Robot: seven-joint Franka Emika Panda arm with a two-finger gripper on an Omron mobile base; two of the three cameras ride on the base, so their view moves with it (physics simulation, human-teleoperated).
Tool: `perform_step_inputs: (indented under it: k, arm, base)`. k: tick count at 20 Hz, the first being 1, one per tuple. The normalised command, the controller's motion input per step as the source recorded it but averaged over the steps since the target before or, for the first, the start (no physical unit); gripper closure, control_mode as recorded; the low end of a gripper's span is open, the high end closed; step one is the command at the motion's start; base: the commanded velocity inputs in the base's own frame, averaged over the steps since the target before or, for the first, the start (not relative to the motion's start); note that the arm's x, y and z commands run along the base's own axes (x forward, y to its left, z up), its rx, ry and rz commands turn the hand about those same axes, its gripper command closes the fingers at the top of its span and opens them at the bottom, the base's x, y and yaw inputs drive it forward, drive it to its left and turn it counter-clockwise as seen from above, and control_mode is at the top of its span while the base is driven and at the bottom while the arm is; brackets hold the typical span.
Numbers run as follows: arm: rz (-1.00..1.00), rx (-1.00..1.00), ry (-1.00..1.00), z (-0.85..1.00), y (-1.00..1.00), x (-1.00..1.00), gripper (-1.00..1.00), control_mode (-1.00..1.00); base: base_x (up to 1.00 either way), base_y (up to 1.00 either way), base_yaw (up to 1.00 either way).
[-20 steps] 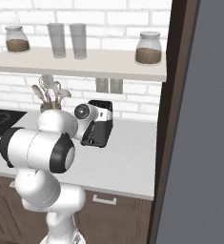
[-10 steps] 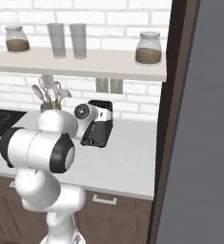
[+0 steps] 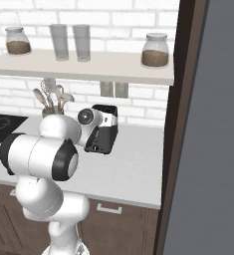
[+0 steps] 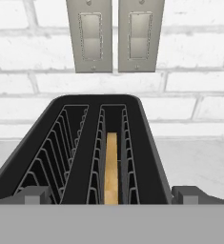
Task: Start the toaster. Once the lever pops up, take the bread to the plate on the dining counter.
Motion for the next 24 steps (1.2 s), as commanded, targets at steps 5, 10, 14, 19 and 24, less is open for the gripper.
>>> perform_step_inputs:
  k: [5, 10, 14, 19, 24]
  arm:
    - [0.00, 0.00, 0.00, 0.00, 0.00, 0.00, -1.00, -1.00]
    - [0.00, 0.00, 0.00, 0.00, 0.00, 0.00, -1.00, -1.00]
    - [0.00, 0.00, 0.00, 0.00, 0.00, 0.00, -1.00, -1.00]
    - [0.00, 0.00, 0.00, 0.00, 0.00, 0.00, -1.00, -1.00]
    - [0.00, 0.00, 0.00, 0.00, 0.00, 0.00, -1.00, -1.00]
  base:
    - [0.00, 0.00, 0.00]
    - [0.00, 0.00, 0.00]
    - [0.00, 0.00, 0.00]
    - [0.00, 0.00, 0.00]
    - [0.00, 0.00, 0.00]
